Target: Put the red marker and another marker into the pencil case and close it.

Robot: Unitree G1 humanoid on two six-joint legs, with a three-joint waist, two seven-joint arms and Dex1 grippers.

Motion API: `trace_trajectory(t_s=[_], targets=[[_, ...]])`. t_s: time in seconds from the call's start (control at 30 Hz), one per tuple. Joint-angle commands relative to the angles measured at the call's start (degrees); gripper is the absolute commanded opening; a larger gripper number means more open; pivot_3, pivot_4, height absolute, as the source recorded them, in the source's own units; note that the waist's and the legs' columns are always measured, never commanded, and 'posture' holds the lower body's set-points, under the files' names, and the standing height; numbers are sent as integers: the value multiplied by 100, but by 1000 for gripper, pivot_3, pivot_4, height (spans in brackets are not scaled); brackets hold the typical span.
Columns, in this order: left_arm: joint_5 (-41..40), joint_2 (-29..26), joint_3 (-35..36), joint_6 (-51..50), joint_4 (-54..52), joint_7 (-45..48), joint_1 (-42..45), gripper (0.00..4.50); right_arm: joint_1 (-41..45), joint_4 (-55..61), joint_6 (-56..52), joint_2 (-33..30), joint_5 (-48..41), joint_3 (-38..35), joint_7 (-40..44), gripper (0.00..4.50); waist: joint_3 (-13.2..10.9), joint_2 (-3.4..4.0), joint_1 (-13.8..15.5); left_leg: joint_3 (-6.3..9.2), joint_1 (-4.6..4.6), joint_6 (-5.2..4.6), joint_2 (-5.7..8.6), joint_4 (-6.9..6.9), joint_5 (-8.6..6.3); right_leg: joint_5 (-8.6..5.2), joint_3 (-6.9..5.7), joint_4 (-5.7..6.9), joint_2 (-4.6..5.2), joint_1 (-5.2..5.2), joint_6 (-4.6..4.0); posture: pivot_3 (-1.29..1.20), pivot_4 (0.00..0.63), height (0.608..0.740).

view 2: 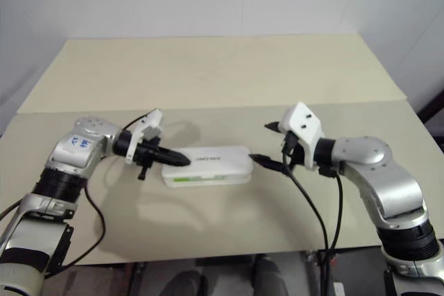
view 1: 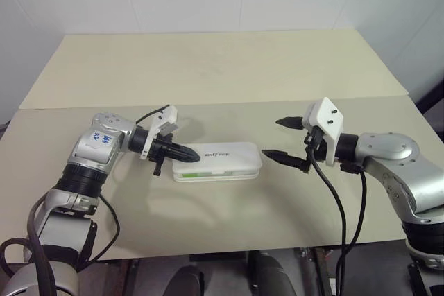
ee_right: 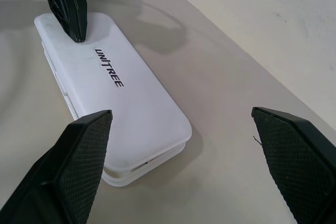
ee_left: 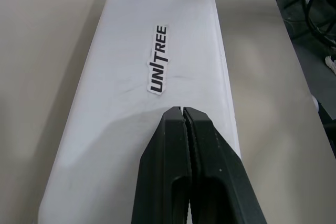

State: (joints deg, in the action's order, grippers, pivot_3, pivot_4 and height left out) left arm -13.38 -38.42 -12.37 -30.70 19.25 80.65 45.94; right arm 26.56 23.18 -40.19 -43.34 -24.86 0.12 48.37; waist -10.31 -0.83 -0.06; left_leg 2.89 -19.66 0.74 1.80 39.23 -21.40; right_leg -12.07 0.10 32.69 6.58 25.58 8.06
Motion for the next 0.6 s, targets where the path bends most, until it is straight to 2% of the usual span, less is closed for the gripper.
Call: trace_trajectory(t_s=[0.03, 0.6], targets=[[73, -8, -63, 48, -91, -30, -51, 24, 23, 242, 79, -58, -77, -201, -37, 4500, 0, 0, 0, 0, 0, 0, 0, 0, 0, 0, 0, 0, 0, 0, 0, 0, 150, 740], [473, -4, -596, 302, -36, 15, -103, 24, -366, 603, -25, -188, -348, -74, 241, 4500, 1, 0, 3, -11, 18, -4, 0, 0, -2, 0, 9, 4, 0, -10, 0, 0, 150, 740]])
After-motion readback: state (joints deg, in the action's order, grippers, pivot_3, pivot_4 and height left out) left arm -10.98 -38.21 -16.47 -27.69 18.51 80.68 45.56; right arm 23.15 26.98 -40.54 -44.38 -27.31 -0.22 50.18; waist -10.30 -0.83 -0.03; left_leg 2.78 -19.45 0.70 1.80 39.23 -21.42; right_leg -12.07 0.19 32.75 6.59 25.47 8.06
